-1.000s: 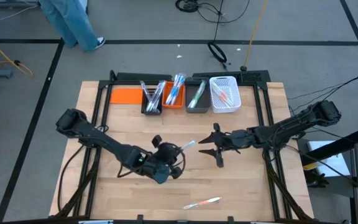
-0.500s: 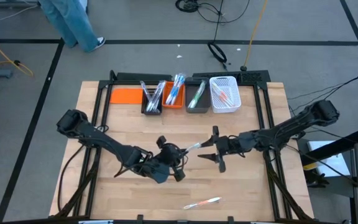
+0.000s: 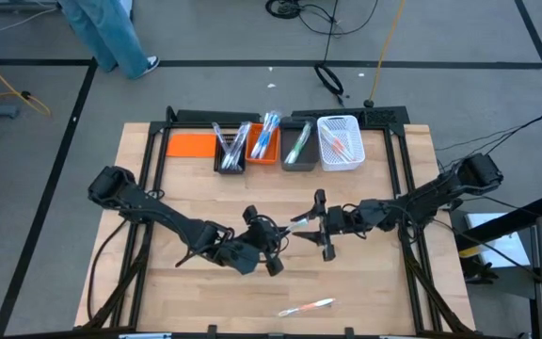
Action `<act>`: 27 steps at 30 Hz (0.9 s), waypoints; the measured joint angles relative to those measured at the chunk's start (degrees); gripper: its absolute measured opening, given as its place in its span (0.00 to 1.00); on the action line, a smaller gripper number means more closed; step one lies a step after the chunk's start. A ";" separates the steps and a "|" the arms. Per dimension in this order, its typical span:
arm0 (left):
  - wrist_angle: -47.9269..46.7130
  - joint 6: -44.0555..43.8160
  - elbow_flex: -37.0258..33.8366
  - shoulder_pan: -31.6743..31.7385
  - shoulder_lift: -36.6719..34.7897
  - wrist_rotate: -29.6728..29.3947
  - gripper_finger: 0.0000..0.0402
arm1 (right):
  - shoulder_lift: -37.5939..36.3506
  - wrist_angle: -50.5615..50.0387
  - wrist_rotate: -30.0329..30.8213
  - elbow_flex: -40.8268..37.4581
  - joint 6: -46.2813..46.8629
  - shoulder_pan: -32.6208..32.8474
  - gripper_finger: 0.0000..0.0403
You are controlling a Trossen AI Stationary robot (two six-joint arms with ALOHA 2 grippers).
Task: Pick & Place Toothbrushes
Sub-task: Put the green toothbrush into the black bin
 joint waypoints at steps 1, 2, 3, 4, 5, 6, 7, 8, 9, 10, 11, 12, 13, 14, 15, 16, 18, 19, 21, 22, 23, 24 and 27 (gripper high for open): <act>0.11 -0.01 0.00 0.00 0.00 0.00 0.02 | 0.00 0.00 -0.02 0.01 -0.03 -0.13 0.37; 0.13 -0.03 0.00 0.00 0.00 0.00 0.03 | 0.00 -0.01 -0.11 0.00 -0.03 -0.26 0.34; 0.15 -0.05 0.00 0.01 0.00 -0.05 0.04 | 0.00 -0.01 -0.11 0.00 -0.05 -0.30 0.31; 0.13 -0.05 0.00 0.09 0.00 -0.07 0.04 | 0.00 0.00 -0.09 0.00 -0.18 -0.30 0.26; 0.13 -0.05 0.00 0.13 0.00 -0.07 0.05 | 0.00 0.12 -0.09 0.01 -0.59 -0.30 0.20; 0.14 -0.05 0.00 0.19 0.00 -0.05 0.05 | 0.00 0.19 -0.09 0.00 -1.26 -0.30 0.13; 0.20 -0.03 0.00 0.22 0.00 0.08 0.04 | 0.00 0.23 0.10 0.00 -2.00 -0.30 0.07; 0.20 -0.02 0.00 0.25 0.00 0.01 0.04 | 0.00 0.27 -0.03 0.01 -2.58 -0.30 0.04; 0.18 0.05 0.00 0.28 0.00 0.01 0.03 | 0.00 0.26 -0.01 0.01 -2.88 -0.28 0.04; 0.20 0.10 0.00 0.28 0.00 0.13 0.02 | 0.00 0.22 0.04 0.01 -2.95 -0.25 0.04; 0.19 0.08 0.00 0.28 0.00 0.11 0.02 | 0.00 0.23 0.00 0.01 -3.00 -0.25 0.04; 0.17 0.06 0.00 0.28 0.00 0.11 0.02 | 0.00 0.23 0.00 0.00 -3.08 -0.25 0.03; 0.17 0.06 0.00 0.28 0.00 0.15 0.02 | 0.00 0.23 -0.02 0.02 -3.19 -0.25 0.03; 0.17 0.06 0.00 0.30 0.00 0.32 0.03 | 0.00 0.23 -0.04 0.02 -3.35 -0.25 0.03; 0.16 0.06 0.00 0.34 0.00 0.75 0.05 | 0.00 0.21 -0.13 0.01 -3.39 -0.25 0.03; 0.17 0.04 0.00 0.42 0.00 1.23 0.07 | 0.00 0.20 -0.13 0.01 -3.46 -0.23 0.03; 0.17 0.03 0.00 0.48 0.00 1.82 0.11 | 0.00 0.19 -0.13 0.01 -3.55 -0.21 0.03; 0.13 0.16 0.00 0.50 0.00 2.09 0.13 | 0.00 0.20 -0.13 0.00 -3.54 -0.21 0.03; 0.11 0.63 0.00 0.55 0.00 2.72 0.16 | 0.00 0.19 -0.13 0.02 -3.53 -0.21 0.03; 0.07 1.05 0.00 0.53 0.00 2.75 0.17 | 0.00 0.14 -0.13 0.00 -3.53 -0.21 0.03; -0.03 1.56 0.00 0.52 0.00 2.77 0.18 | 0.00 0.08 -0.13 0.02 -3.51 -0.21 0.03; -0.08 2.38 0.00 0.52 0.00 2.78 0.19 | 0.00 -0.03 -0.13 0.02 -3.43 -0.21 0.03; -0.36 5.46 0.00 0.50 0.00 2.78 0.22 | 0.00 -1.08 -0.13 0.02 -3.31 -0.21 0.03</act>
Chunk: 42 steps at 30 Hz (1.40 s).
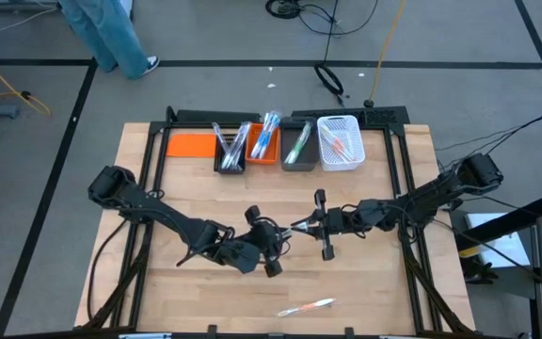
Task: Pick & Place Toothbrushes
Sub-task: Put the green toothbrush into the black bin
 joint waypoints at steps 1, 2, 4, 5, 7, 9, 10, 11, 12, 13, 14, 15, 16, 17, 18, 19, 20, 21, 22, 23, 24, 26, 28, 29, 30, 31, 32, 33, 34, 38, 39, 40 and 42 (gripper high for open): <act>-0.02 0.82 0.00 0.00 0.00 0.00 0.23 | 0.00 -0.27 0.00 0.00 0.03 0.00 0.03; -0.02 1.52 0.00 0.00 0.00 0.02 0.23 | 0.00 -0.41 0.00 0.00 0.19 0.00 0.03; -0.02 2.81 0.00 0.00 0.00 0.02 0.25 | 0.00 -0.47 0.00 0.00 0.20 0.00 0.03; -0.02 3.39 0.00 0.00 0.00 0.02 0.27 | 0.00 -0.63 0.02 0.00 0.20 0.00 0.03; -0.04 4.09 0.00 0.00 0.00 0.00 0.31 | 0.00 -0.91 0.02 0.00 0.22 -0.02 0.03; -0.02 4.83 0.00 0.00 0.00 -0.03 0.35 | 0.00 -0.83 0.01 0.00 0.22 -0.02 0.03; -0.02 5.55 0.00 0.00 0.00 -0.06 0.38 | 0.00 -0.84 0.03 0.00 0.25 -0.02 0.03; -0.04 6.19 0.00 0.00 0.00 -0.26 0.41 | 0.00 -0.93 0.07 0.00 0.25 -0.02 0.03; -0.04 6.60 0.00 0.00 0.00 -0.68 0.43 | 0.00 -1.01 0.09 0.00 0.25 -0.02 0.03; -0.06 7.20 0.00 0.00 0.00 -1.16 0.46 | 0.00 -1.03 0.11 0.00 0.25 -0.02 0.03; -0.09 7.78 0.00 0.00 -0.02 -1.46 0.49 | 0.00 -1.00 0.13 0.00 0.25 -0.02 0.03; -0.31 8.42 0.00 0.00 -0.02 -1.54 0.51 | -0.02 -1.01 0.17 0.00 0.25 -0.02 0.03; -0.87 9.17 0.00 0.00 -0.02 -1.56 0.53 | -0.02 -1.05 0.20 0.00 0.25 -0.02 0.03; -1.57 9.68 0.00 0.00 -0.02 -1.63 0.54 | -0.11 -1.37 0.23 0.00 0.25 -0.02 0.03; -2.51 9.83 0.00 0.00 -0.22 -1.70 0.56 | -0.40 -2.13 0.28 0.00 0.25 -0.08 0.03; -3.71 9.90 0.00 0.00 -0.46 -1.80 0.56 | -0.60 -2.75 0.39 0.00 0.26 -0.19 0.03; -4.43 9.52 0.00 0.00 -0.72 -1.85 0.57 | -0.71 -3.13 0.86 0.01 0.33 -0.43 0.03; -5.07 8.71 0.00 -0.03 -1.01 -1.93 0.58 | -0.93 -3.90 1.97 0.04 0.45 -0.57 0.03; -6.22 7.92 0.00 -0.26 -1.48 -1.97 0.58 | -1.39 -5.05 2.85 0.04 0.46 -0.82 0.03; -7.22 7.20 0.00 -0.45 -1.93 -2.01 0.58 | -1.71 -5.68 3.14 0.04 0.46 -1.15 0.03; -7.65 6.37 0.00 -0.66 -2.34 -1.94 0.58 | -2.03 -5.90 3.10 0.07 0.58 -1.67 0.03; -8.69 4.93 0.00 -1.18 -3.23 -1.67 0.58 | -2.96 -7.95 3.08 0.09 1.26 -2.72 0.03; -10.00 4.50 0.00 -1.92 -4.26 -1.54 0.58 | -3.37 -9.04 3.00 0.09 1.86 -4.08 0.03; -10.20 4.48 0.00 -2.24 -4.58 -1.55 0.58 | -3.53 -9.40 2.98 0.09 2.02 -4.90 0.03; -10.10 4.48 0.01 -2.52 -4.77 -1.56 0.58 | -3.77 -9.82 2.96 0.09 2.17 -5.65 0.03; -10.14 4.48 0.02 -2.85 -4.92 -1.55 0.58 | -4.00 -10.23 2.95 0.09 2.35 -6.49 0.03; -10.27 4.54 0.02 -3.20 -4.94 -1.53 0.58 | -4.09 -10.43 2.94 0.09 2.61 -7.50 0.03; -10.34 4.68 0.02 -3.49 -4.94 -1.51 0.58 | -4.11 -10.58 2.86 0.09 2.98 -8.49 0.03; -10.38 4.74 0.02 -3.83 -4.94 -1.53 0.58 | -4.11 -10.94 2.70 0.09 3.28 -9.63 0.03; -10.37 4.78 0.02 -4.45 -4.94 -1.51 0.58 | -4.28 -10.38 -2.26 0.07 5.13 -15.43 0.03; -10.38 4.78 0.02 -4.46 -4.94 -1.50 0.58 | -4.28 -10.29 -3.39 0.07 6.00 -17.09 0.03; -10.36 4.85 0.02 -4.46 -4.94 -1.51 0.58 | -4.28 -10.37 -4.64 0.07 6.88 -18.85 0.03; -10.33 4.90 0.02 -4.44 -4.94 -1.51 0.58 | -4.26 -10.51 -7.43 0.07 8.68 -22.56 0.03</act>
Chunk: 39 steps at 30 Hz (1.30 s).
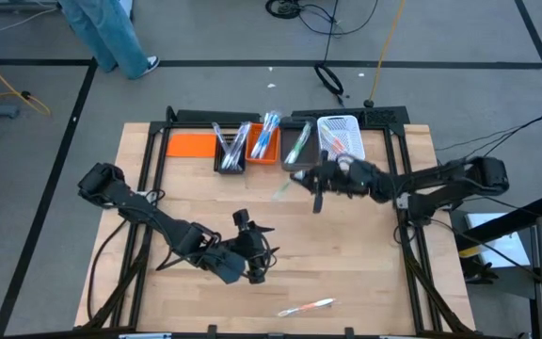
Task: Pick & Place Toothbrushes
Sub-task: Put the green toothbrush into the black bin
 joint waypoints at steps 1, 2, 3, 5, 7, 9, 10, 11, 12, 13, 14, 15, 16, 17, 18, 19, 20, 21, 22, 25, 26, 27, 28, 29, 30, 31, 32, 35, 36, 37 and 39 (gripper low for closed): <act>0.00 0.02 0.00 0.00 0.00 0.00 0.58 | 0.00 0.08 -1.54 0.00 1.05 -1.82 0.03; -0.02 0.02 0.00 0.07 0.00 0.00 0.58 | -0.01 0.10 -2.87 0.00 2.01 -3.57 0.03; 0.00 0.01 0.00 0.15 0.00 0.00 0.58 | -0.02 -0.09 -3.89 0.00 2.70 -5.31 0.03; 0.02 0.05 0.00 0.27 0.00 0.00 0.58 | 0.00 -0.34 -5.09 0.00 3.62 -8.52 0.03; -0.02 0.56 0.00 0.56 0.00 0.02 0.58 | 0.00 0.13 -7.56 0.00 4.68 -11.91 0.03; 0.02 1.14 0.00 0.88 0.00 0.00 0.58 | -0.12 0.10 -9.67 0.02 6.16 -15.48 0.03; 0.00 1.19 0.00 1.00 0.00 0.00 0.58 | -0.13 0.04 -10.57 0.02 6.77 -17.29 0.03; 0.00 1.17 0.00 1.15 0.00 0.00 0.58 | -0.13 0.03 -10.79 0.02 7.44 -18.87 0.03; 0.01 1.17 0.00 1.37 0.02 0.00 0.58 | -0.20 -0.29 -10.79 0.03 8.07 -20.47 0.03; 0.02 1.17 0.00 1.61 0.02 0.00 0.58 | -0.22 -0.67 -10.94 0.04 8.52 -22.11 0.03; 0.04 1.10 0.00 1.84 0.02 0.02 0.58 | -0.22 -1.12 -11.71 0.04 8.84 -23.69 0.03; 0.04 0.96 0.00 2.07 0.02 0.03 0.58 | -0.22 -1.44 -12.81 0.04 9.37 -25.19 0.03; 0.04 0.84 0.00 2.31 0.07 0.07 0.58 | -0.22 -1.47 -14.14 0.04 10.19 -26.76 0.03; 0.04 0.52 0.00 2.55 0.09 0.08 0.58 | -0.22 -1.33 -15.37 0.04 10.92 -28.12 0.03; 0.02 0.20 0.00 2.81 0.11 0.10 0.58 | -0.22 -1.33 -16.33 0.07 11.29 -29.37 0.03; 0.02 0.00 0.00 3.02 0.11 0.11 0.58 | -0.22 -1.65 -16.75 0.09 11.41 -30.46 0.03; 0.04 -0.18 0.00 3.24 0.11 0.13 0.58 | -0.22 -2.26 -16.75 0.09 11.41 -31.59 0.03; 0.04 -0.22 0.00 3.46 0.11 0.11 0.58 | -0.22 -3.09 -16.75 0.09 11.43 -32.62 0.03; 0.04 -0.28 0.00 3.64 0.11 0.11 0.58 | -0.22 -4.02 -16.79 0.09 11.43 -33.65 0.03; 0.04 -0.46 0.00 3.93 0.13 0.13 0.58 | -0.22 -7.11 -16.75 0.09 11.45 -36.16 0.03; 0.06 -0.44 0.00 4.02 0.13 0.13 0.58 | -0.22 -8.21 -16.73 0.09 11.54 -36.68 0.03; 0.07 -0.45 0.00 4.13 0.13 0.15 0.58 | -0.20 -9.07 -16.75 0.09 11.54 -36.99 0.03; 0.06 -0.46 0.00 4.22 0.13 0.15 0.58 | -0.20 -9.47 -16.79 0.09 11.49 -37.20 0.03; 0.05 -0.46 0.00 4.37 0.13 0.15 0.58 | -0.20 -9.50 -16.84 0.09 11.49 -37.22 0.03; 0.07 -0.46 0.00 4.52 0.13 0.15 0.58 | -0.20 -9.34 -16.84 0.09 11.51 -37.22 0.03; 0.07 -0.46 0.00 4.70 0.13 0.15 0.58 | -0.20 -9.29 -16.86 0.09 11.56 -37.22 0.03; 0.07 -0.46 0.00 4.78 0.13 0.15 0.58 | -0.20 -9.35 -16.85 0.09 11.56 -37.22 0.03; 0.08 -0.47 0.00 5.09 0.13 0.13 0.58 | 0.73 -9.55 -16.86 0.13 11.20 -37.22 0.03; 0.18 -0.46 0.00 5.17 0.13 0.13 0.58 | 1.38 -9.55 -16.86 0.13 11.30 -37.22 0.03; 0.37 -0.46 0.00 5.34 0.13 0.15 0.58 | 2.09 -9.47 -16.86 0.13 11.71 -37.22 0.03; 0.62 -0.46 0.00 5.56 0.13 0.62 0.58 | 3.69 -8.04 -16.88 0.13 12.45 -37.22 0.03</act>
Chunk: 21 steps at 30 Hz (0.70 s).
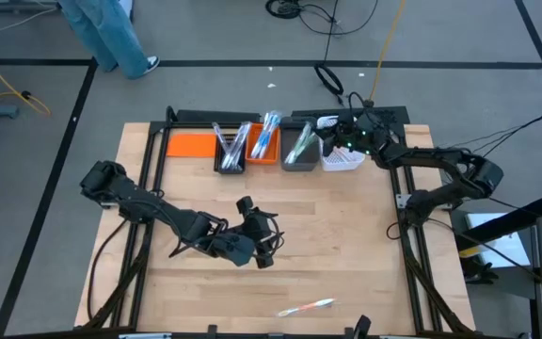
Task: Pick & Place Toothbrushes
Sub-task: Put the green toothbrush into the black bin
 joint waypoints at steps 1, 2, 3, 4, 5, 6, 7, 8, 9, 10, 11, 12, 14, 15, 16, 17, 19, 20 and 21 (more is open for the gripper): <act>0.17 0.00 0.00 0.16 0.00 0.69 0.58 | 0.71 0.40 -0.06 0.00 0.07 0.00 0.03; 0.34 -0.02 0.00 0.37 0.00 1.46 0.58 | 1.22 0.38 -0.13 0.00 0.22 0.00 0.03; 0.57 0.00 0.00 0.55 0.00 2.16 0.58 | 1.81 0.72 -0.26 0.00 0.48 0.00 0.03; 0.94 -0.02 0.00 0.73 0.00 2.81 0.58 | 2.47 1.73 -0.55 0.00 0.85 0.00 0.03; 1.20 0.00 0.00 0.88 0.00 3.44 0.58 | 3.07 2.86 -1.50 0.00 1.29 0.00 0.03; 1.28 -0.02 0.00 1.08 0.00 4.08 0.58 | 3.70 3.93 -2.51 0.00 1.78 0.00 0.03; 1.27 -0.01 0.00 1.23 0.00 4.31 0.58 | 4.41 4.89 -2.89 0.00 2.07 0.00 0.03; 1.20 -0.02 0.00 1.42 0.00 4.33 0.58 | 5.00 5.29 -2.90 0.00 2.11 0.00 0.03; 1.19 -0.04 0.00 1.46 0.02 4.37 0.58 | 5.39 5.15 -2.95 0.00 2.13 0.00 0.03; 1.20 -0.04 0.00 1.52 0.02 4.39 0.58 | 5.82 5.04 -2.99 -0.01 2.16 0.02 0.03; 1.21 -0.02 0.00 1.50 0.02 4.38 0.58 | 6.24 5.20 -3.01 0.00 2.36 0.02 0.03; 1.20 0.03 0.00 1.50 0.02 4.38 0.58 | 6.57 5.22 -3.03 0.00 2.64 0.02 0.03; 1.19 0.07 0.00 1.50 0.02 4.40 0.58 | 7.38 5.22 -4.20 0.00 2.98 0.05 0.03; 1.19 0.07 0.00 1.50 0.02 4.40 0.58 | 7.78 5.20 -4.39 0.00 2.95 0.07 0.03; 1.19 0.07 0.00 1.50 0.02 4.40 0.58 | 8.11 5.22 -4.41 0.00 2.94 0.11 0.03; 1.20 0.08 0.00 1.50 0.02 4.40 0.58 | 8.30 5.17 -4.43 -0.02 2.99 0.11 0.03; 1.19 0.09 0.00 1.50 0.02 4.42 0.58 | 8.73 5.49 -4.46 0.00 3.16 0.11 0.03; 1.19 0.09 0.00 1.50 0.02 4.42 0.58 | 8.84 5.43 -4.46 0.00 3.18 0.11 0.03; 1.19 0.09 0.00 1.50 0.02 4.42 0.58 | 8.84 5.32 -4.47 0.00 3.20 0.11 0.03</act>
